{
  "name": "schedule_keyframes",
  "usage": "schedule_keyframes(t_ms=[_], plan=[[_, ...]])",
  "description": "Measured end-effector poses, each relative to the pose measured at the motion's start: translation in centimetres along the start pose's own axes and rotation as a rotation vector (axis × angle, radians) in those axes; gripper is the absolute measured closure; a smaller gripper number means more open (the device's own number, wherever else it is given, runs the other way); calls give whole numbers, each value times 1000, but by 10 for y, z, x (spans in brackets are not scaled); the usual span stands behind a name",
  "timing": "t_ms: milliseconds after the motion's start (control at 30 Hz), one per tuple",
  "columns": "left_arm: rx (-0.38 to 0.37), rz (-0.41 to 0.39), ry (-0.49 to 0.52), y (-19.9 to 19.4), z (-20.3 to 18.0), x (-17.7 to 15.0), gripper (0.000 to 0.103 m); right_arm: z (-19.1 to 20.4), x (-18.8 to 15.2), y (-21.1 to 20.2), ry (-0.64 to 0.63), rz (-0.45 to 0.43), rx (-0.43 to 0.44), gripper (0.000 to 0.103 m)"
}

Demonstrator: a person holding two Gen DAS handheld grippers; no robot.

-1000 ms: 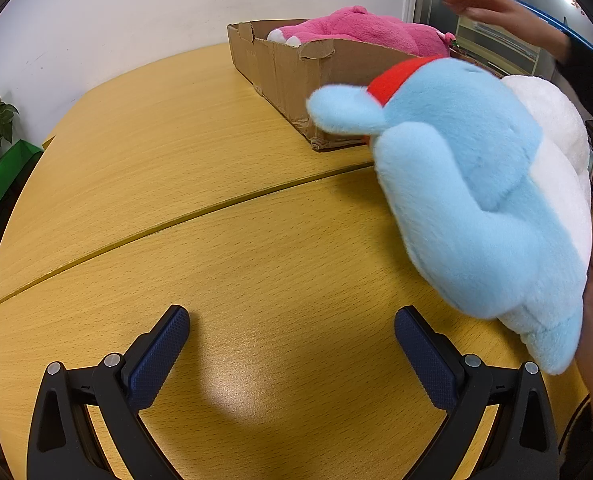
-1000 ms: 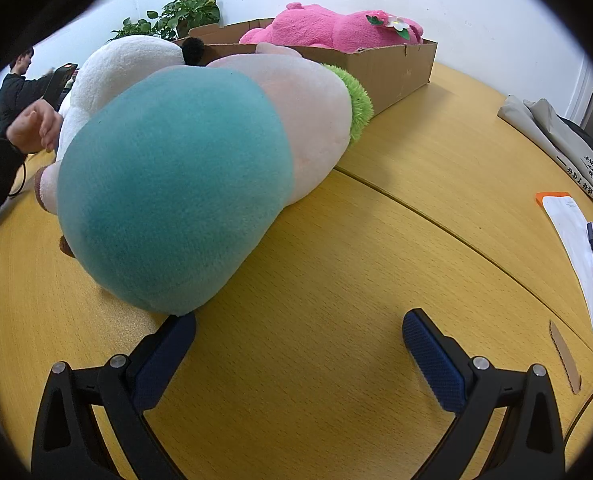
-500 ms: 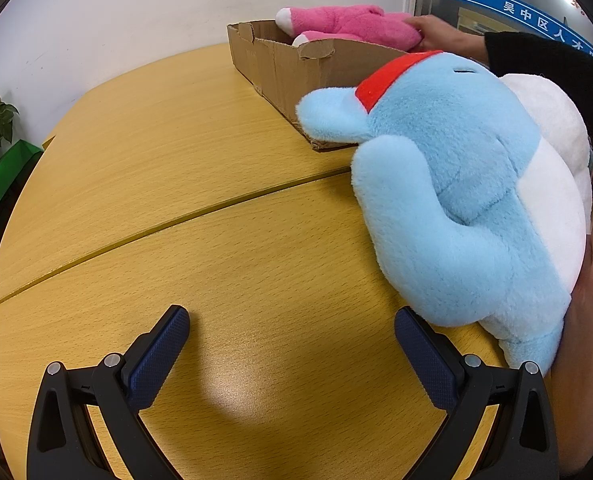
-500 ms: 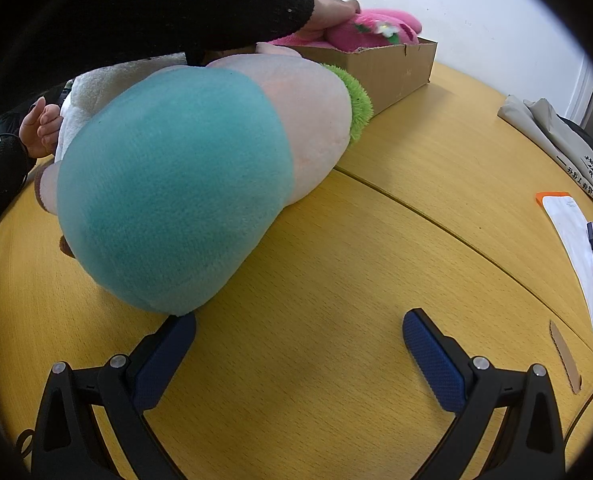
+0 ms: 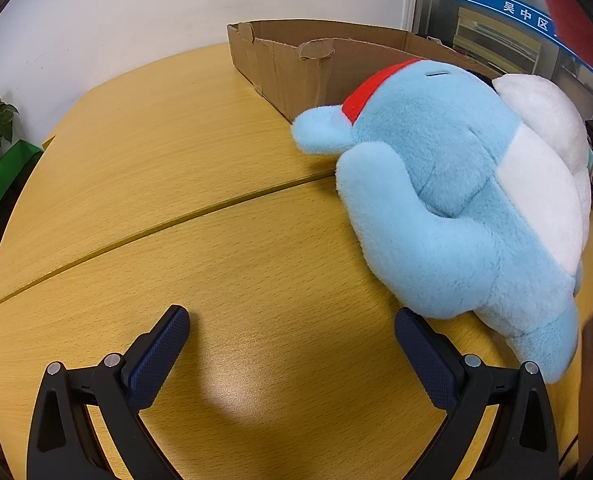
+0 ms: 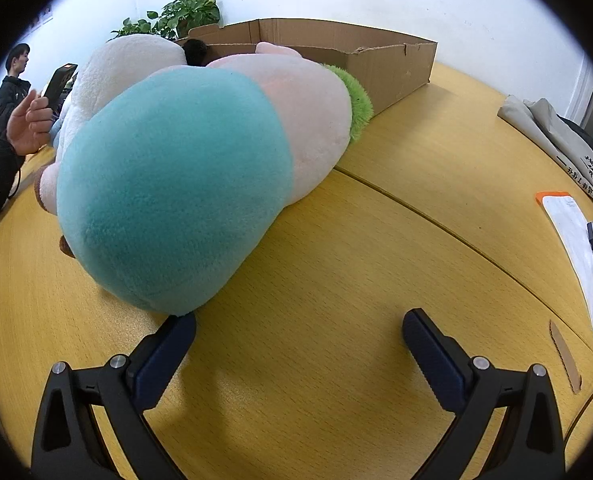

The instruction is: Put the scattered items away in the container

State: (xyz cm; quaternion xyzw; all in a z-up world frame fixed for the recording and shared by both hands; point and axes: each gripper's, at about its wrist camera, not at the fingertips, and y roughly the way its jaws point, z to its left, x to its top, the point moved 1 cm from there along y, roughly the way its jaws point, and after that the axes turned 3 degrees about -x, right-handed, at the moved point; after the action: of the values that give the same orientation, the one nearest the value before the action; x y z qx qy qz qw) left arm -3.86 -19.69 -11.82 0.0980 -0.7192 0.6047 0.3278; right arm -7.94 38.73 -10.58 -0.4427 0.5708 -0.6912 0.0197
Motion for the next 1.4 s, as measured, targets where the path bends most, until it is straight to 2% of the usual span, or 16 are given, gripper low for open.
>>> schedule_keyframes(t_ms=[1400], plan=[[0,1,-2,1,1,2,0,4,-2,-2,0,1,0,0]])
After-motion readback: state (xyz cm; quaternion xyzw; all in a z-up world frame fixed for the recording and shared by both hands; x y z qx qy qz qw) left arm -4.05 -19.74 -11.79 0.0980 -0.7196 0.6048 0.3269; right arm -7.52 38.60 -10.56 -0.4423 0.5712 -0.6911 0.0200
